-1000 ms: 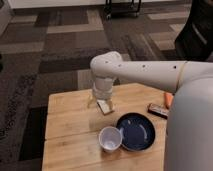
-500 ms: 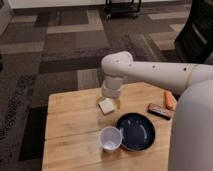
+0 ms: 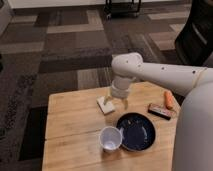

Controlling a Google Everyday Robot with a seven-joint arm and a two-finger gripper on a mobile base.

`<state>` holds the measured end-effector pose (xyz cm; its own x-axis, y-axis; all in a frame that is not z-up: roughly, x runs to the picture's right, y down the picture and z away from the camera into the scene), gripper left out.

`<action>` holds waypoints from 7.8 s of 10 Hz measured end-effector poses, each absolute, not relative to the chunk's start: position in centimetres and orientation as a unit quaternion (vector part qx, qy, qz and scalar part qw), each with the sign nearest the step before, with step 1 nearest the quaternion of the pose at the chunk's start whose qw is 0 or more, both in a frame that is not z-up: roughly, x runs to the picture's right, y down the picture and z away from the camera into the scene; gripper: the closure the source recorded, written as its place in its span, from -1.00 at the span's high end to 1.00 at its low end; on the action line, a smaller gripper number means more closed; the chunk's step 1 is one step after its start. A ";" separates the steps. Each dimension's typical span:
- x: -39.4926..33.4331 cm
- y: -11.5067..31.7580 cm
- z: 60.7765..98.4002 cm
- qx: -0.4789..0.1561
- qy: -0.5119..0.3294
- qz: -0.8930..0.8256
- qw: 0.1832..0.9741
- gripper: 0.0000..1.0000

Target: Place the pepper in the ceramic cup

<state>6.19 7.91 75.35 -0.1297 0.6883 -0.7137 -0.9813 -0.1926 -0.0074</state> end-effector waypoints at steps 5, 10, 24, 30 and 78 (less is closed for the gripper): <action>6.0 7.9 75.4 -0.300 0.244 0.710 0.589 0.30; 12.9 7.4 75.5 -0.236 0.314 0.707 0.588 0.30; 21.3 6.2 74.1 -0.226 0.293 0.733 0.571 0.30; 26.6 4.4 75.0 -0.201 0.282 0.739 0.577 0.30; 26.5 4.3 76.9 -0.227 0.257 0.626 0.701 -0.60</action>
